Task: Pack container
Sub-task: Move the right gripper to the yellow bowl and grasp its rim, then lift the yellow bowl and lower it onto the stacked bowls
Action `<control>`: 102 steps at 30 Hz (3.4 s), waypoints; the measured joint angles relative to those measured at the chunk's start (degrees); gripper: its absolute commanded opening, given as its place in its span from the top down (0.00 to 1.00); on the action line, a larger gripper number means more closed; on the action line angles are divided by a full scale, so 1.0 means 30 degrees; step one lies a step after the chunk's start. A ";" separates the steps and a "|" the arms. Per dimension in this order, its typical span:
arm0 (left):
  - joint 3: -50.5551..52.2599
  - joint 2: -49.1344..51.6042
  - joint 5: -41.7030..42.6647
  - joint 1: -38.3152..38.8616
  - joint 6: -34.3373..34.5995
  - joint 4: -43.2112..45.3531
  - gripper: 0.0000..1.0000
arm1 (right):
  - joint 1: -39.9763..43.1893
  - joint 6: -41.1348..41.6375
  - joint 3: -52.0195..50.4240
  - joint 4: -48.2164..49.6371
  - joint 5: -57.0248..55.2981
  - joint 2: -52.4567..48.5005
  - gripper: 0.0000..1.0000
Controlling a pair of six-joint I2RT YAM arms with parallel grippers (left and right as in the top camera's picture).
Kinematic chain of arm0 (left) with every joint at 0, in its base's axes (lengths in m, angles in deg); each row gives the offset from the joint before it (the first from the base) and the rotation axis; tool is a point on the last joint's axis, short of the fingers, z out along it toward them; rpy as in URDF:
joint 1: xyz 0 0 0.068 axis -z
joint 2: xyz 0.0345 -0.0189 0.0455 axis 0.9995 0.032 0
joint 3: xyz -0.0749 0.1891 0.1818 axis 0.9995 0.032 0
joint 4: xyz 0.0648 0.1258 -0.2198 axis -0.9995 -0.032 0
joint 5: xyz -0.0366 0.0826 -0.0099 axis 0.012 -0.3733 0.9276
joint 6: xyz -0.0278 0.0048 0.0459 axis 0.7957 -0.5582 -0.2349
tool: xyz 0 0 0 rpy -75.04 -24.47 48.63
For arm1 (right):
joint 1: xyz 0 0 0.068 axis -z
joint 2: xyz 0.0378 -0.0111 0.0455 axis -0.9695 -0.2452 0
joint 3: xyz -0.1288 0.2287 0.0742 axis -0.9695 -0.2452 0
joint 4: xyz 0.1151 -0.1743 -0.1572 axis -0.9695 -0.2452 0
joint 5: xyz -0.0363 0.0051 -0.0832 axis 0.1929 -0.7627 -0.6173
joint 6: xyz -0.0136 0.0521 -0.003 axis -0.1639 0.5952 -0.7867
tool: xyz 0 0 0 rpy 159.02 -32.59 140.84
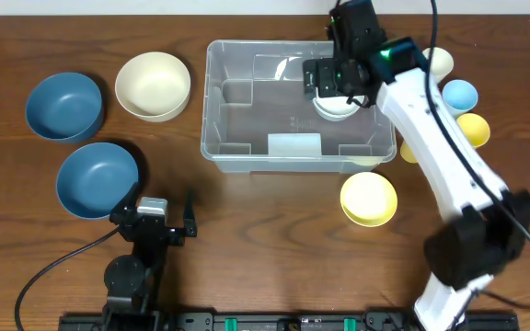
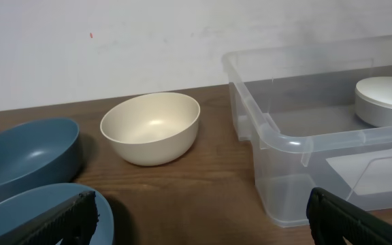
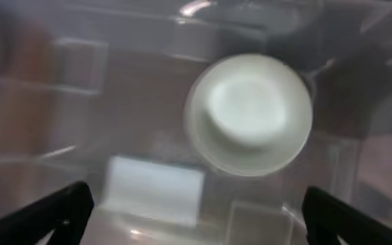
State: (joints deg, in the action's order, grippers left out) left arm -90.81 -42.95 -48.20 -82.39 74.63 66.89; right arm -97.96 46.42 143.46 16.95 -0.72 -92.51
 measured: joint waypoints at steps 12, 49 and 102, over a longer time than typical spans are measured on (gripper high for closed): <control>0.0000 0.0000 0.0007 0.0000 0.0000 -0.0007 0.02 | -0.0510 0.2499 0.0546 -0.8954 -0.0758 0.6302 0.01; -0.0007 0.0000 0.0000 0.0000 0.0000 -0.0007 0.02 | 0.2346 1.1489 -2.7532 0.9457 -0.1319 1.3981 0.72; -0.0007 0.0000 0.0000 0.0000 0.0000 0.0000 0.02 | 0.0962 0.0364 -0.7300 0.5122 -0.3228 0.6178 0.99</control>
State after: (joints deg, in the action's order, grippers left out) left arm -90.84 -42.95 -48.20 -82.39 74.63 66.89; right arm -95.07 47.51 121.56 32.31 -10.40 -73.98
